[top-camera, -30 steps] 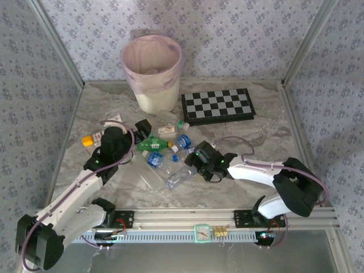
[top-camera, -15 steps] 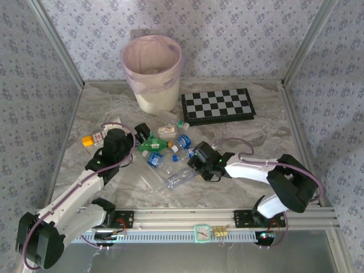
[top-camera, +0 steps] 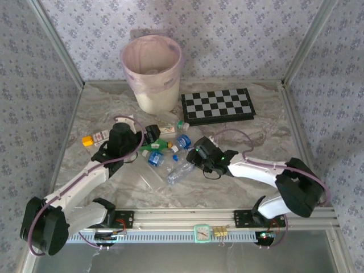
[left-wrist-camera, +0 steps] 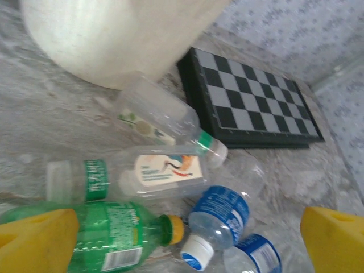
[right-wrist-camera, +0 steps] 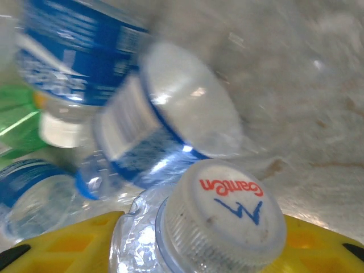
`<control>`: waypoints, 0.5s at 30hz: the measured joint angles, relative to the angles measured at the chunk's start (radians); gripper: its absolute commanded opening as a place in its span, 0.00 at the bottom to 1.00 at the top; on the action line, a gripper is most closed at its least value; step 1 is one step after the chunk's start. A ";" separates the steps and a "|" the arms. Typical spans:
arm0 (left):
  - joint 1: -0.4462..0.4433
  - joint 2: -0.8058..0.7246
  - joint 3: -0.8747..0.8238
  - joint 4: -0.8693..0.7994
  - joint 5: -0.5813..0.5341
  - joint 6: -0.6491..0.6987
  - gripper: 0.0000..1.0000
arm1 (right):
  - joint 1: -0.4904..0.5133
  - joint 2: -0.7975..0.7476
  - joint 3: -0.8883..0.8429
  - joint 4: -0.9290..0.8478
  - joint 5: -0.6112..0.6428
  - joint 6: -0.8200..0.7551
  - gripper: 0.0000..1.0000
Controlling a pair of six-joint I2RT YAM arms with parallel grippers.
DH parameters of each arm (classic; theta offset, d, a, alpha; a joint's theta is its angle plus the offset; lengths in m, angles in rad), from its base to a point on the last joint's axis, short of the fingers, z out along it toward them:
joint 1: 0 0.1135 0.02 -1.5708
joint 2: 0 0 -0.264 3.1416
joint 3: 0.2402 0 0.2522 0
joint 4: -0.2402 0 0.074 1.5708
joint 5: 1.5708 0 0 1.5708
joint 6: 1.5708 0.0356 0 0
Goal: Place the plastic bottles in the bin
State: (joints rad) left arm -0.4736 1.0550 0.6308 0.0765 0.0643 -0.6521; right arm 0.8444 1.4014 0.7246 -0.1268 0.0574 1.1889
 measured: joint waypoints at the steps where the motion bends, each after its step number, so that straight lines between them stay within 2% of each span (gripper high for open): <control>1: 0.000 0.013 0.011 0.005 0.029 0.010 1.00 | -0.004 -0.023 0.008 -0.008 0.008 -0.036 0.46; 6: 0.000 0.098 0.084 0.025 0.216 0.049 1.00 | -0.049 -0.126 0.047 -0.034 0.016 -0.204 0.46; 12: -0.006 0.198 0.134 0.034 0.416 0.058 1.00 | -0.184 -0.211 0.070 -0.028 -0.015 -0.393 0.46; 15: -0.037 0.237 0.148 0.029 0.494 0.069 1.00 | -0.250 -0.214 0.092 -0.023 -0.051 -0.439 0.45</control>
State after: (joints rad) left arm -0.5110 1.2919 0.7792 0.1055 0.5587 -0.5835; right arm 0.5945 1.1873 0.8162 -0.1497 0.0063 0.7494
